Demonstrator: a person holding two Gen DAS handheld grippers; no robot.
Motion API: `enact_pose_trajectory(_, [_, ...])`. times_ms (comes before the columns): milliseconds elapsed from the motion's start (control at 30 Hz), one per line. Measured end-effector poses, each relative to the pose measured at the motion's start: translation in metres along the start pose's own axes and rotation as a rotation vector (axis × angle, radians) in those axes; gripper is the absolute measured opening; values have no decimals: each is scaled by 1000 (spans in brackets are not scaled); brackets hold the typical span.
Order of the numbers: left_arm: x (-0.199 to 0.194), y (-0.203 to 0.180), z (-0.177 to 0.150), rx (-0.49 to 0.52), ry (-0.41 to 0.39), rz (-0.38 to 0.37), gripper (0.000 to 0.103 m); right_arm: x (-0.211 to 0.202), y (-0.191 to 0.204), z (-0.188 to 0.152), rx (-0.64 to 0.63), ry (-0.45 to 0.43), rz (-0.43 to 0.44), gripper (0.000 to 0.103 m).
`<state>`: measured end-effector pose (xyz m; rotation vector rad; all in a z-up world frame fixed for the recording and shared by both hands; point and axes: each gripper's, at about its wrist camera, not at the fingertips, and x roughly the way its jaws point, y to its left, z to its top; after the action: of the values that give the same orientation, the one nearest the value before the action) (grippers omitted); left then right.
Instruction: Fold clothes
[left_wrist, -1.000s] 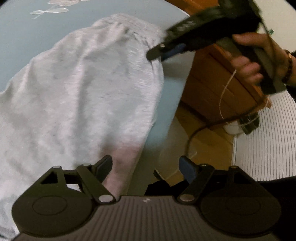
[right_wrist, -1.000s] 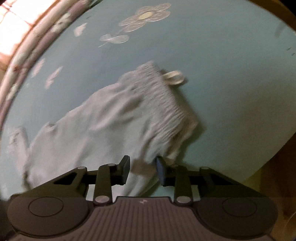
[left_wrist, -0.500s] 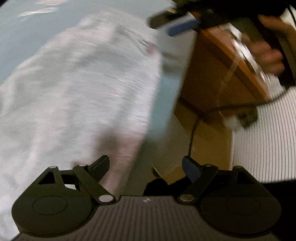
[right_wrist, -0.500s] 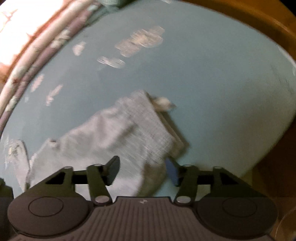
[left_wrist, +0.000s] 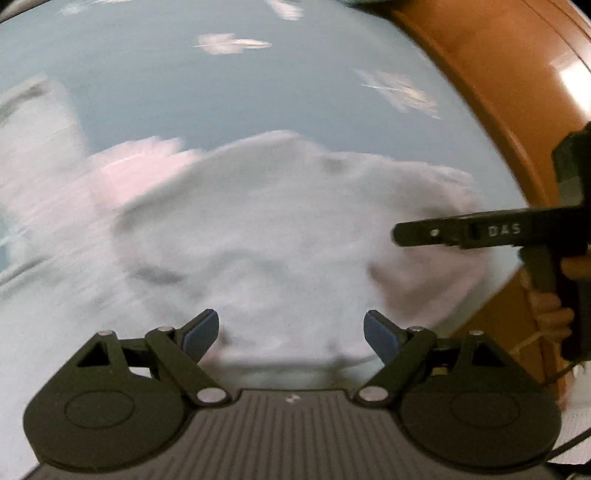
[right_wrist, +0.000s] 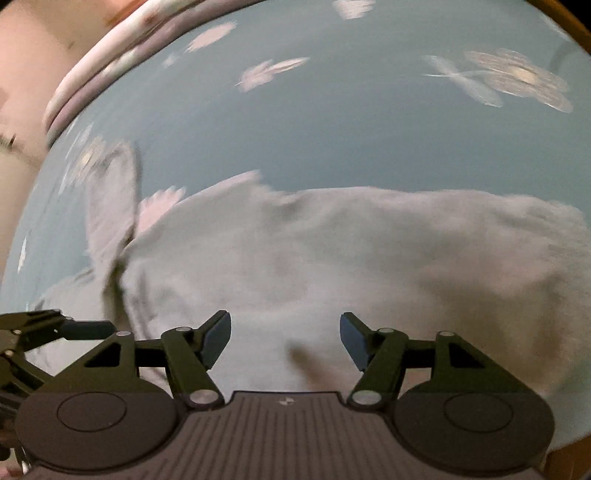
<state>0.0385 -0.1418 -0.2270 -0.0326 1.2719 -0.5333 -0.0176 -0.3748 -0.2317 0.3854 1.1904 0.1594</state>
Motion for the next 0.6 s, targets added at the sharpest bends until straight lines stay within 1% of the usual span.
enact_pose_trajectory(67, [-12, 30, -14, -45, 7, 52, 85, 11, 29, 3, -41, 26, 36, 70])
enact_pose_trajectory(167, [-25, 73, -32, -127, 21, 117, 85, 28, 75, 6, -117, 48, 63, 70])
enact_pose_trajectory(233, [-33, 95, -46, -176, 26, 136, 85, 40, 103, 5, -163, 63, 61, 70])
enact_pose_trajectory(300, [-39, 112, -56, -195, 22, 132, 85, 50, 127, 2, -196, 80, 50, 70])
enact_pose_trajectory(367, [-46, 126, -62, -199, 10, 130, 85, 59, 148, -3, -226, 89, 17, 70])
enact_pose_trajectory(433, [-47, 138, -63, -185, 20, 126, 85, 66, 167, -11, -270, 97, -42, 70])
enact_pose_trajectory(500, [-47, 148, -64, -150, 19, 149, 85, 73, 180, -18, -307, 91, -113, 70])
enact_pose_trajectory(533, [-47, 152, -65, -129, 18, 158, 86, 75, 185, -19, -319, 85, -134, 71])
enact_pose_trajectory(600, [-45, 161, -66, -101, 9, 188, 86, 76, 186, -17, -306, 65, -173, 72])
